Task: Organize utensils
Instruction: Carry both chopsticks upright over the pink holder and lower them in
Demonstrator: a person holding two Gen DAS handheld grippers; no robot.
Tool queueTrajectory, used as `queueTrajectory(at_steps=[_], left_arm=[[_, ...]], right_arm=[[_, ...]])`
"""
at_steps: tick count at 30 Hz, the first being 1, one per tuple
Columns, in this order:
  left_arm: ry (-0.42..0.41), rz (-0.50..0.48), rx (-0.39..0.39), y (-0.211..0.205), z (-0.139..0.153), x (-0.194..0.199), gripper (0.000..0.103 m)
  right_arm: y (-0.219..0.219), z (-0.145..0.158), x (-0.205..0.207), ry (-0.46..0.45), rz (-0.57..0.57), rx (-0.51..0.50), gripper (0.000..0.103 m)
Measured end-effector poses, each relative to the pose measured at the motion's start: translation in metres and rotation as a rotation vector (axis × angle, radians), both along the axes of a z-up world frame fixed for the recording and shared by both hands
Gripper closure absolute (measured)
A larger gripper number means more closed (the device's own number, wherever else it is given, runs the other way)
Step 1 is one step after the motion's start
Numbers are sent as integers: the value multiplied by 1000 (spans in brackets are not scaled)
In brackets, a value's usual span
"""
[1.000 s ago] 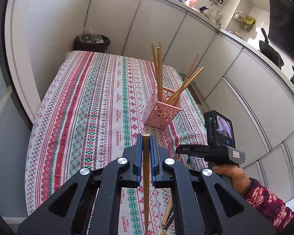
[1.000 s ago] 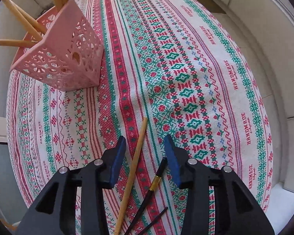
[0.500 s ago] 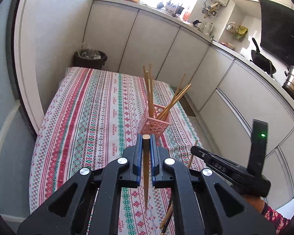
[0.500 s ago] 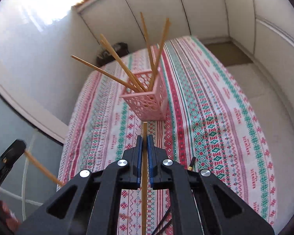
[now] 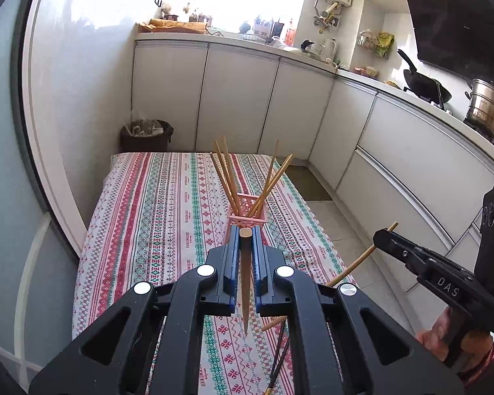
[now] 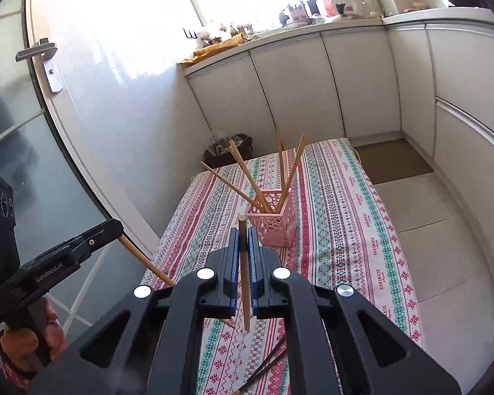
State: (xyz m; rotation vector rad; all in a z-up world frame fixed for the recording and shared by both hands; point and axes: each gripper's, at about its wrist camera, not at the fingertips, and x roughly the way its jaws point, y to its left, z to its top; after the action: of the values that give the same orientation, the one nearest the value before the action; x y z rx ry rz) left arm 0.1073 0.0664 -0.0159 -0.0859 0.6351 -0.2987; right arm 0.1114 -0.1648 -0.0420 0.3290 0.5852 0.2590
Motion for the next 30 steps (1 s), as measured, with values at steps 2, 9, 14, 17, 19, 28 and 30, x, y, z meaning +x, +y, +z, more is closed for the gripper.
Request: queueTrajectory(at_steps=[2, 9, 14, 17, 19, 28, 30], left_arm=[[-10, -3, 14, -4, 4, 0, 97], [-43, -20, 47, -23, 25, 20, 97], [-115, -17, 30, -40, 53, 48, 97], [-152, -11, 38, -52, 65, 69, 97], [-173, -7, 50, -60, 71, 83, 97], [-158, 25, 95, -73, 49, 151, 97], [-118, 20, 89, -73, 35, 164, 97]], right_arm=[[-5, 7, -1, -12, -5, 2, 98], [-32, 25, 13, -29, -35, 38, 98], [-49, 49, 29, -83, -64, 42, 98], [-56, 65, 44, -119, -80, 30, 98], [-59, 75, 55, -144, -94, 20, 97], [-64, 85, 112, -174, -119, 18, 97], [-61, 78, 122, -163, -116, 16, 97]])
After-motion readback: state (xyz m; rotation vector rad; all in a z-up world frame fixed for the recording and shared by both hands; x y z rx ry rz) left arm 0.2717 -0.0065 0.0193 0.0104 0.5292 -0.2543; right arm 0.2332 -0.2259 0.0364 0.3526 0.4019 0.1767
